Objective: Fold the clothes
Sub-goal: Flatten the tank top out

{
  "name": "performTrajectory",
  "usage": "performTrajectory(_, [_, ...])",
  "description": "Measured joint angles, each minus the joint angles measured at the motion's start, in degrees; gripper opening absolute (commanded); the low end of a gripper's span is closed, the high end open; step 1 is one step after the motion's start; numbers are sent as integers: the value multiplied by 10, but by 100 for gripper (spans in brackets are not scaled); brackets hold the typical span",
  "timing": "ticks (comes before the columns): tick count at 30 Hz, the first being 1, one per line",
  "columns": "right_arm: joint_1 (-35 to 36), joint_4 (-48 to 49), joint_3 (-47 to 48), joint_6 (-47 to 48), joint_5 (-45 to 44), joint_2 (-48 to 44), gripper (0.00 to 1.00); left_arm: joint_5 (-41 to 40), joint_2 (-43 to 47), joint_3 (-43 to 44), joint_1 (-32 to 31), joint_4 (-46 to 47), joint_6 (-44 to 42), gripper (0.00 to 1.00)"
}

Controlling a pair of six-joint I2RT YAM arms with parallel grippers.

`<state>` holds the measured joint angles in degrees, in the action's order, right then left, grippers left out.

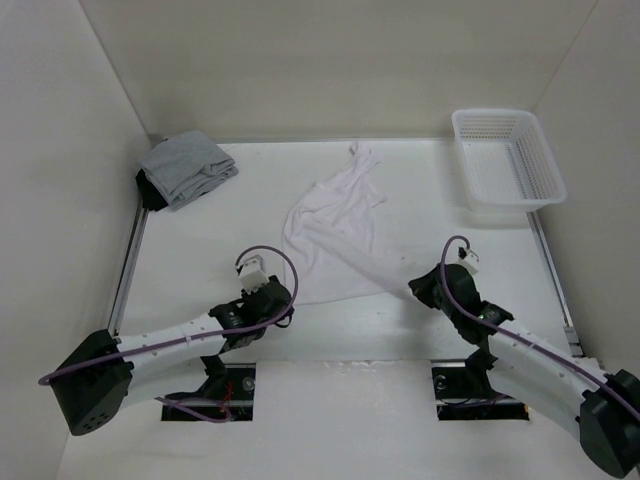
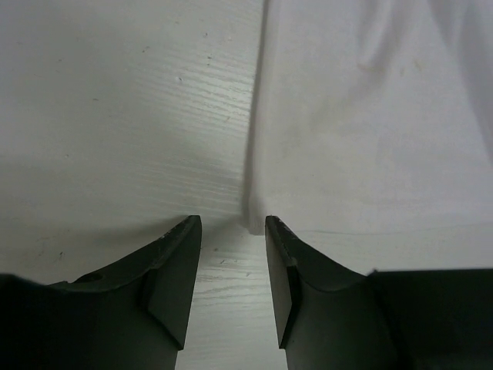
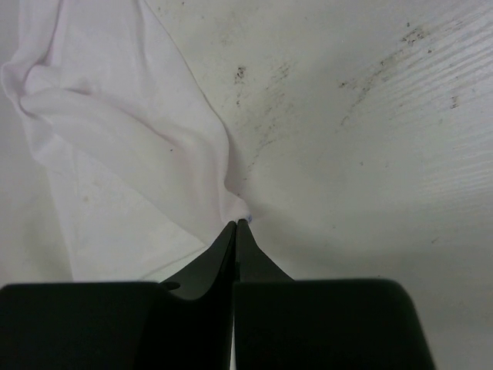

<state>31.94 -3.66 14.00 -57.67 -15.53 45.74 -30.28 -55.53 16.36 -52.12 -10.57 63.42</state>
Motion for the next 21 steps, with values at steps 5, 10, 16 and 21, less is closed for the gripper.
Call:
performTrajectory(5, [0, 2, 0, 0, 1, 2, 1, 20, -31, 10, 1, 31, 2, 39])
performTrajectory(10, [0, 7, -12, 0, 1, 2, 1, 46, -48, 11, 13, 49, 0, 10])
performTrajectory(16, [0, 8, -14, -4, 4, 10, 2, 61, 13, 11, 65, 15, -31, 4])
performTrajectory(21, [19, 4, -14, -8, 21, 19, 9, 40, 161, 15, 117, -22, -54, 4])
